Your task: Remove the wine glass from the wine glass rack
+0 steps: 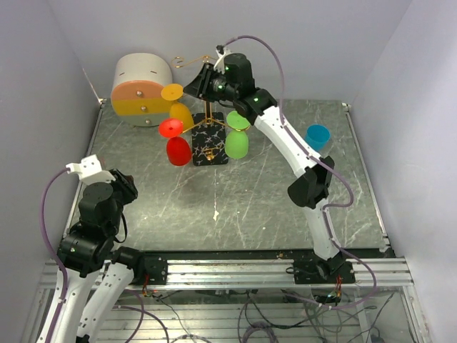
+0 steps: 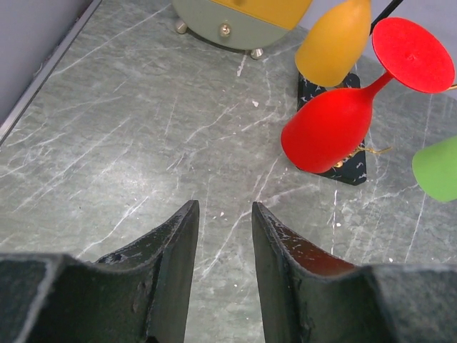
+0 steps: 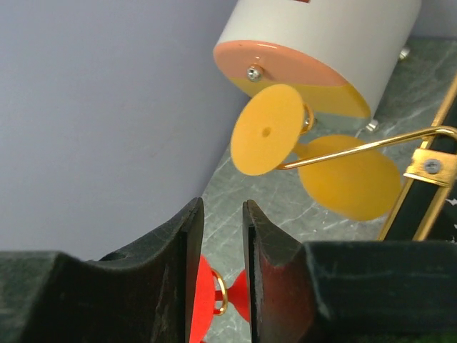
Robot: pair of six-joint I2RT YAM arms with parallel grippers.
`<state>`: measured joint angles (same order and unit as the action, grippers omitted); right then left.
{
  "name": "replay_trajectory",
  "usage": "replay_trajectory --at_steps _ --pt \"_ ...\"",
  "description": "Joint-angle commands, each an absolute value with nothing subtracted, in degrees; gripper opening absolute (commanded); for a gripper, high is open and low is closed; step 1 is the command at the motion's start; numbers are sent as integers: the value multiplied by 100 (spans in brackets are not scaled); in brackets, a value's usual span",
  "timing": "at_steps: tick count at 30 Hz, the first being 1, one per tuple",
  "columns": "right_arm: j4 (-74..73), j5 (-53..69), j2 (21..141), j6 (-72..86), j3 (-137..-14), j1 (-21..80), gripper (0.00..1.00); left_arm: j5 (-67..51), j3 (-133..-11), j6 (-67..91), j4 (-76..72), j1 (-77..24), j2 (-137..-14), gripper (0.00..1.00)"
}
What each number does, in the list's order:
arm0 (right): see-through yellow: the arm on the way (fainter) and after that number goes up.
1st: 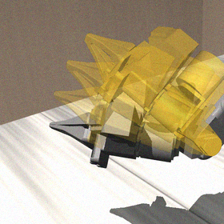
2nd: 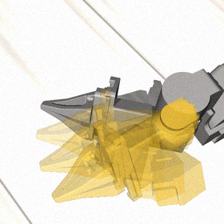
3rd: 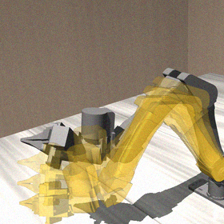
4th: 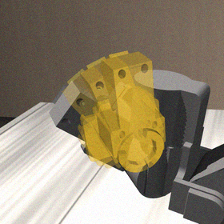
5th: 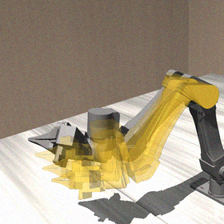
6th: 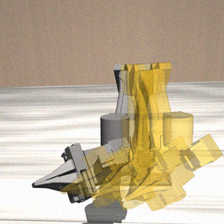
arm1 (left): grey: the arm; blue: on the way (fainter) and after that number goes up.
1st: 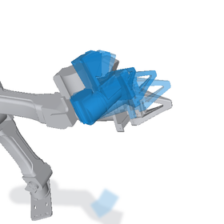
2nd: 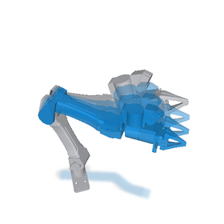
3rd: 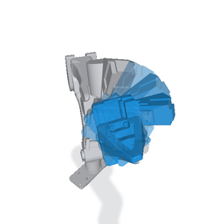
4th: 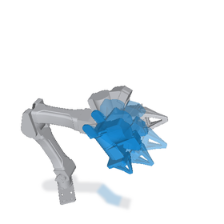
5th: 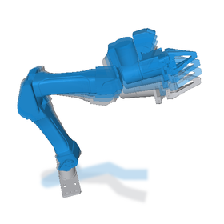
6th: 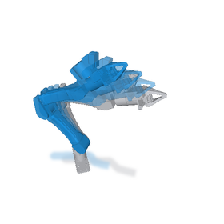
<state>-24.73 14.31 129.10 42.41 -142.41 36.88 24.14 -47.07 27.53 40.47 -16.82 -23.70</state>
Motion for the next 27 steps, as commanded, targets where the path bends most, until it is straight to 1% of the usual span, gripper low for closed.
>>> replay_trajectory --at_steps 1,4,6,8,10,14,16,18,19,21,23,27 --pt "-2105 1136 12329 3908 -14030 3870 28 2688 -4703 2802 3886 -1688 -2316 49" --pt "-2195 656 11647 3432 -13527 4022 29 2653 -4604 2699 3408 -1687 -2331 58" --pt "-2280 329 10988 3136 -13112 4132 29 2585 -4609 2699 2952 -1688 -2498 61" --pt "-2382 17 10337 2827 -12555 4271 29 2553 -4844 2747 2619 -1688 -2898 61" --pt "-2373 -246 9612 2655 -11854 4414 30 2482 -5285 2738 2451 -1688 -3538 60" --pt "-2288 -519 8160 2536 -10330 4583 30 2008 -6682 2651 2590 -1570 -5309 59" --pt "-2350 -655 7509 2556 -9703 4601 30 1144 -7307 2755 2568 -1070 -6190 59" --pt "-2418 -780 6878 2569 -9043 4609 33 -187 -7655 3223 2282 -156 -6735 58" --pt "-2465 -866 6590 2591 -8823 4609 34 -614 -7775 3504 2176 240 -7007 58" --pt "-2579 -1034 5998 2619 -8506 4606 37 -1231 -8029 3852 2032 518 -7491 59" --pt "-2736 -1218 5624 2619 -8330 4608 40 -1880 -7876 4333 1500 733 -7772 60" --pt "-2899 -1442 5200 2568 -8147 4608 41 -3121 -7130 5633 -265 1098 -8078 61"
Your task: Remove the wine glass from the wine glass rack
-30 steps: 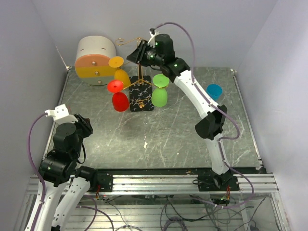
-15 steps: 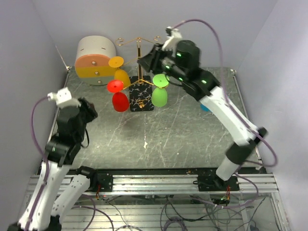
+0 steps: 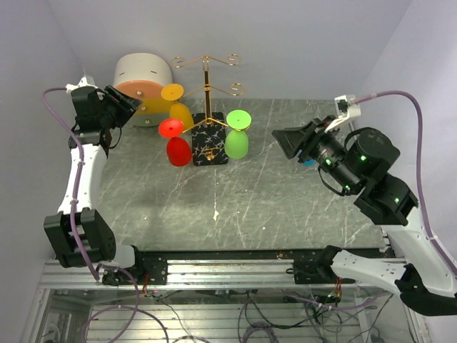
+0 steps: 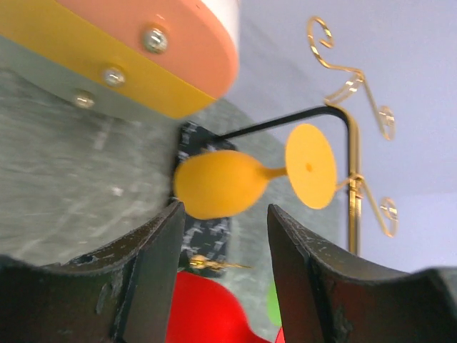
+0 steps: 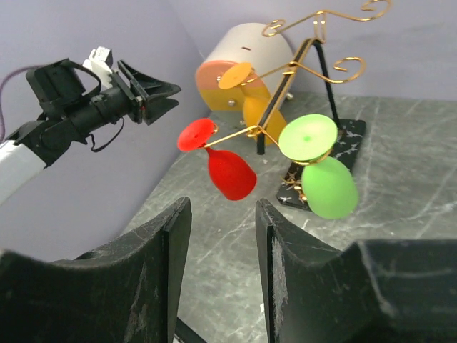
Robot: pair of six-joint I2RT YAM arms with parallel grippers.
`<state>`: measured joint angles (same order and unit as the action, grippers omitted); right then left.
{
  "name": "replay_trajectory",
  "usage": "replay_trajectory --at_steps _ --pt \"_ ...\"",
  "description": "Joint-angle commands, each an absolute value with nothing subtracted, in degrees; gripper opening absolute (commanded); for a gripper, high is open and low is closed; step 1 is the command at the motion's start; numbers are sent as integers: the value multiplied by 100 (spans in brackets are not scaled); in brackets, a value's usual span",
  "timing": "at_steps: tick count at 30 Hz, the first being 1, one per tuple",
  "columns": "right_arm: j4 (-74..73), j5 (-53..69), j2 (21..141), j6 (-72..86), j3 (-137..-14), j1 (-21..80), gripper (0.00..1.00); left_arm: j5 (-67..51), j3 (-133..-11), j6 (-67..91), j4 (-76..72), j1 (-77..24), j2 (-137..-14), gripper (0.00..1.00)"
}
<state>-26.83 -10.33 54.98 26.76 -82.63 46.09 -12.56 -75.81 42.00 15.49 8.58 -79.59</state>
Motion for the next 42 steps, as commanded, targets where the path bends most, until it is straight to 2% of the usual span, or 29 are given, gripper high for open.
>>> replay_trajectory --at_steps 1,4,7,16,36,42 --pt "-2944 -1470 5150 2561 -8133 4613 42 -3302 -6993 5910 -881 1112 -8198 61" --pt "-3019 -1503 5076 2516 -8081 4606 42 -3652 -6783 6526 -1856 1106 -8539 61" --pt "-2994 -1488 5009 2493 -7966 4613 42 -3761 -6888 6749 -2141 1091 -8887 60" --pt "-3006 -1569 4906 2534 -7779 4607 42 -3589 -7998 6148 -1288 735 -9693 56" --pt "-3117 -1766 4848 2479 -7807 4611 41 -3714 -8314 6150 -1281 472 -10251 50" --pt "-3116 -1814 4785 2508 -7731 4611 40 -3822 -8276 6428 -1614 427 -10332 42"
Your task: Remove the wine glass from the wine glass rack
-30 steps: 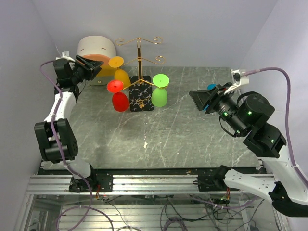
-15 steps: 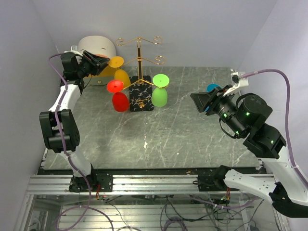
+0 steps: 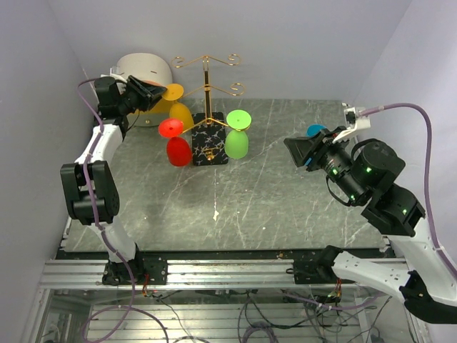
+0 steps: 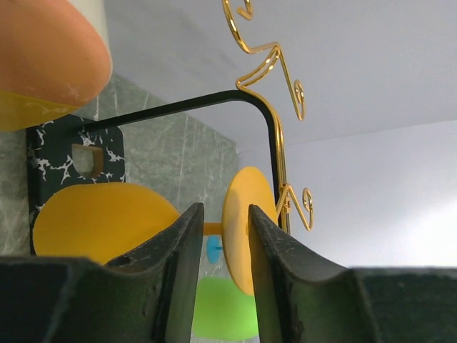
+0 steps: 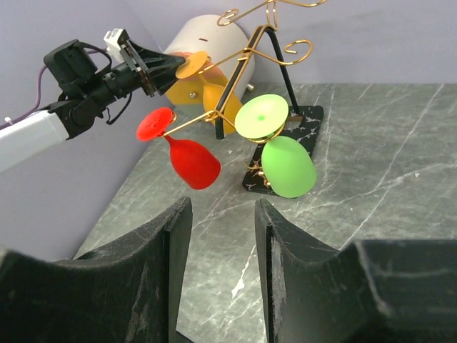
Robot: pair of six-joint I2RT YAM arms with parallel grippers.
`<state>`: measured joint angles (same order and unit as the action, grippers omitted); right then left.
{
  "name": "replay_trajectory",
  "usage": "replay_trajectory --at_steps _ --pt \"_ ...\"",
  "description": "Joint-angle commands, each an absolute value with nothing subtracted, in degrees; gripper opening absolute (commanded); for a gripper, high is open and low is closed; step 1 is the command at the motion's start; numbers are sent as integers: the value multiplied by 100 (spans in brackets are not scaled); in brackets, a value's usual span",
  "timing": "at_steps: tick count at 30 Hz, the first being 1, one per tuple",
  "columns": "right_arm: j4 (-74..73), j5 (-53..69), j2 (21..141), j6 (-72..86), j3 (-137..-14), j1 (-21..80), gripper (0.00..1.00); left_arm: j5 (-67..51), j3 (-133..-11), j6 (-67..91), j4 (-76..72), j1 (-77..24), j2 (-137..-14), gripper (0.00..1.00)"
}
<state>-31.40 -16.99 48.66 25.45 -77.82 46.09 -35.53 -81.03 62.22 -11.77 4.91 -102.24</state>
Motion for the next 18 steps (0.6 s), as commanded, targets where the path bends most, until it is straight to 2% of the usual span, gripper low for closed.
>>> replay_trajectory --at_steps 1,4,7,9,18 --pt "-3113 -1825 4774 2510 -7722 4613 40 -3851 -8253 6523 -1694 415 -10343 39" --pt "-3122 -1843 4755 2507 -7720 4612 40 -3866 -8218 6627 -1857 421 -10337 31" --pt "-3105 -1878 4720 2513 -7709 4606 40 -3912 -8226 6704 -1935 421 -10337 15" --pt "-3087 -1896 4701 2507 -7693 4612 40 -3957 -8219 6774 -1993 419 -10316 8" --pt "-3004 -1949 4615 2533 -7626 4610 39 -3982 -8033 7167 -2328 426 -10103 7"
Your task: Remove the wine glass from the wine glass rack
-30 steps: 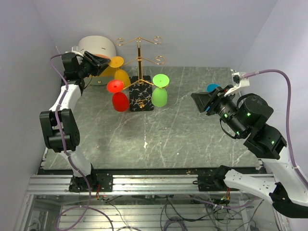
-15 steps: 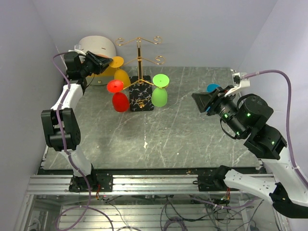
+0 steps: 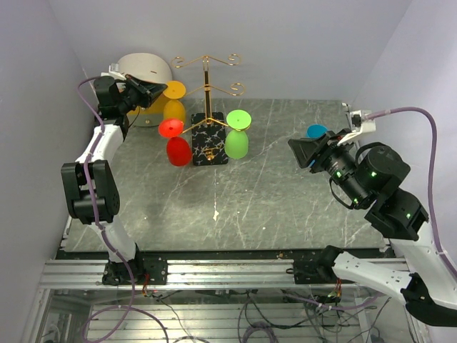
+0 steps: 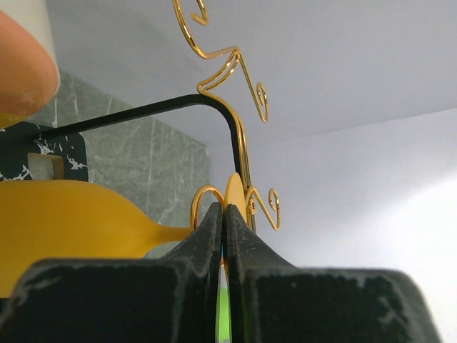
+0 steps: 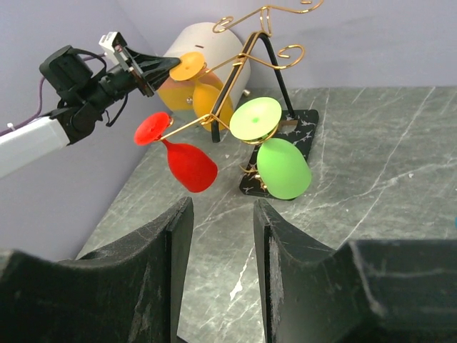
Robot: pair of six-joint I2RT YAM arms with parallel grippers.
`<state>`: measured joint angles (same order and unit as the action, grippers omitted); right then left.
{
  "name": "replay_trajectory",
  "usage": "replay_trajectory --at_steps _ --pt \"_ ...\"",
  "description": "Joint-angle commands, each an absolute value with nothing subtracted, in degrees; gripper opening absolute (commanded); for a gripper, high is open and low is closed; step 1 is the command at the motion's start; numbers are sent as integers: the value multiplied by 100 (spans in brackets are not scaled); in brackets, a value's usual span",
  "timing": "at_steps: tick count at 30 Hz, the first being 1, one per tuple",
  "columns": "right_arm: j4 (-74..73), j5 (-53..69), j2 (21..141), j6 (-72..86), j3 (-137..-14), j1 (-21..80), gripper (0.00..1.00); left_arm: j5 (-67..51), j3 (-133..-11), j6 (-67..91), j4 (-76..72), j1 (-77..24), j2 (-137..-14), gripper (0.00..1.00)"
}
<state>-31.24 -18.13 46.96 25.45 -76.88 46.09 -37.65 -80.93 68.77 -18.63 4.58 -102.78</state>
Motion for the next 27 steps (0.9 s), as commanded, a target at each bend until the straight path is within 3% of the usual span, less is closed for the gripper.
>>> replay_trajectory --at_steps 1,18,27 --pt "-3006 -1959 4614 2533 -7629 4606 39 -4014 -8011 7224 -2380 422 -10084 7" --pt "-2867 -1845 4616 2610 -7559 4606 38 -4063 -8662 7066 -1894 85 -10285 7" --pt "-2737 -1758 4612 2643 -7495 4606 38 -3672 -9673 6872 -1464 9 -10982 7"
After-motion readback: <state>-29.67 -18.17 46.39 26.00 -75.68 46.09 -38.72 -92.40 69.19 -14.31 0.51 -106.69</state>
